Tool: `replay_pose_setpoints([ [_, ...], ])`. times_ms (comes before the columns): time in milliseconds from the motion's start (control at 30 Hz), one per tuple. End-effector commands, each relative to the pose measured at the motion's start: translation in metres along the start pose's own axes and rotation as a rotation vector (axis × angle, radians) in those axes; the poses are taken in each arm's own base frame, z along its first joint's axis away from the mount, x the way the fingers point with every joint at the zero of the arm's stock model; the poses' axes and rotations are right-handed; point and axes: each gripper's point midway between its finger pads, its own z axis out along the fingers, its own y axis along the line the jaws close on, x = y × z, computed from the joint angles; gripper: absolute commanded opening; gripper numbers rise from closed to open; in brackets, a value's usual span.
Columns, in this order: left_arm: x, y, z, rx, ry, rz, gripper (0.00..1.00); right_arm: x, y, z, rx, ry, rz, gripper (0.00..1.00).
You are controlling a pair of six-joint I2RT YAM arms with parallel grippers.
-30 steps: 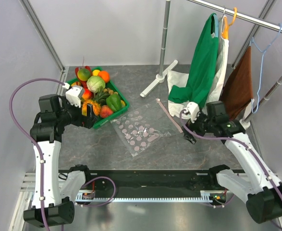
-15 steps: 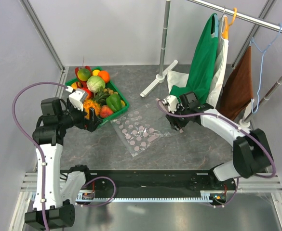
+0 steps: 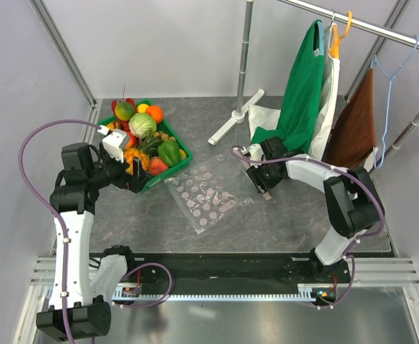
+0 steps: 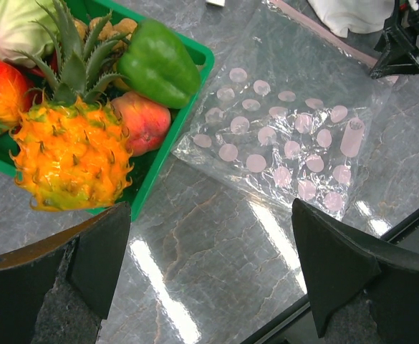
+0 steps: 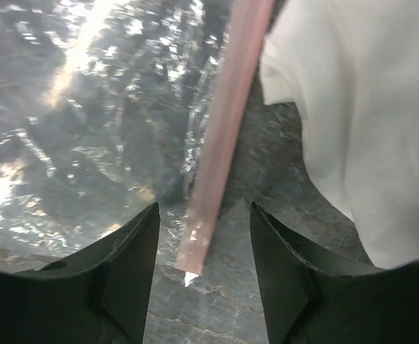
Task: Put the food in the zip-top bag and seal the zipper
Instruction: Pick up the zipper food storage bag at the center of the board.
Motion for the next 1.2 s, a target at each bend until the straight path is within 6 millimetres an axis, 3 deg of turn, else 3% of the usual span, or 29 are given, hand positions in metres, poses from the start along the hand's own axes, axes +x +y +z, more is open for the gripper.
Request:
replay_pose_setpoints([
  [0,-0.009,0.002,0.003,0.005,-0.038,0.021,1.00,-0.001,-0.015,0.010,0.015,0.028,0.046,0.63],
  [200,-0.010,0.004,0.007,0.010,-0.040,0.015,1.00,0.005,0.010,0.017,-0.166,0.075,0.070,0.58],
  [300,-0.013,0.005,0.008,0.010,-0.045,0.017,1.00,0.007,0.018,0.019,-0.213,0.086,0.080,0.45],
  [500,-0.018,0.006,0.009,0.013,-0.061,0.027,1.00,0.012,0.026,0.017,-0.202,0.082,0.052,0.35],
  [567,-0.019,0.005,0.010,0.019,-0.062,0.030,1.00,0.014,0.025,0.018,-0.198,0.097,0.051,0.14],
  [633,-0.019,0.005,0.010,0.022,-0.063,0.027,1.00,0.004,0.021,0.012,-0.179,0.075,0.040,0.00],
  [767,-0.022,-0.004,0.011,0.070,-0.075,0.029,1.00,-0.034,0.020,-0.024,-0.173,-0.055,0.002,0.00],
  [800,-0.025,-0.006,0.010,0.079,-0.083,0.026,1.00,-0.054,0.020,-0.043,-0.169,-0.121,-0.009,0.00],
  [867,-0.028,-0.010,0.011,0.101,-0.090,-0.018,0.99,-0.070,0.027,-0.063,-0.199,-0.173,0.000,0.00],
  [900,-0.032,-0.013,0.011,0.113,-0.100,-0.030,0.98,-0.085,0.030,-0.082,-0.206,-0.232,-0.009,0.00],
  [1033,-0.043,-0.030,0.017,0.202,-0.123,-0.084,0.94,-0.104,0.044,-0.122,-0.232,-0.354,-0.075,0.00],
  [1067,-0.046,-0.041,0.020,0.248,-0.124,-0.082,0.94,-0.107,0.050,-0.133,-0.241,-0.379,-0.105,0.00],
  [1133,-0.056,-0.047,0.025,0.275,-0.140,-0.091,0.94,-0.115,0.048,-0.148,-0.211,-0.419,-0.137,0.00],
  [1167,-0.059,-0.063,0.031,0.305,-0.117,-0.141,0.93,-0.119,0.047,-0.160,-0.188,-0.453,-0.143,0.00],
])
